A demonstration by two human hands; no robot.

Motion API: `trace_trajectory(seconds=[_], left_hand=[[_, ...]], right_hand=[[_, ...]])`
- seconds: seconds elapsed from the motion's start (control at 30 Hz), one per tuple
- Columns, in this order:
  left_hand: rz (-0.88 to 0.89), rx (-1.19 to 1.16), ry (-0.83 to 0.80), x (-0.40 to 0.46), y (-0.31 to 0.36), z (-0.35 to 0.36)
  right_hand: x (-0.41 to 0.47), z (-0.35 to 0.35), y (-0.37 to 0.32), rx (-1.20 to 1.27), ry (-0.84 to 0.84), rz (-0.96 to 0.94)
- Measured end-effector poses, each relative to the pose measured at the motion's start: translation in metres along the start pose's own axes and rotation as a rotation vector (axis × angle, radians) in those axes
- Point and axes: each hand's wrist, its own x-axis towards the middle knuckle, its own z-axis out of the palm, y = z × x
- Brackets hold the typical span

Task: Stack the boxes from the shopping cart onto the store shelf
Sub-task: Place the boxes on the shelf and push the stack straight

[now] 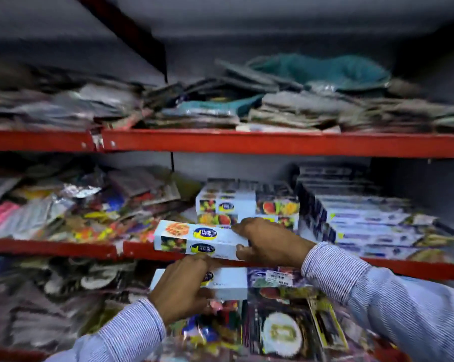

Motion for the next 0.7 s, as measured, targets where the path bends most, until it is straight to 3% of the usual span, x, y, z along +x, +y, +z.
trace_trajectory(seconds=[0.47,0.7], left_hand=[[-0.035,-0.029,-0.046,0.073,-0.011,-0.010],[-0.036,-0.029,-0.058,0.081,-0.018,-0.001]], right_hand=[[0.084,0.025,0.080,-0.118,-0.125,0.238],[0.086,0.042,0.095,-0.082,-0.084,0.255]])
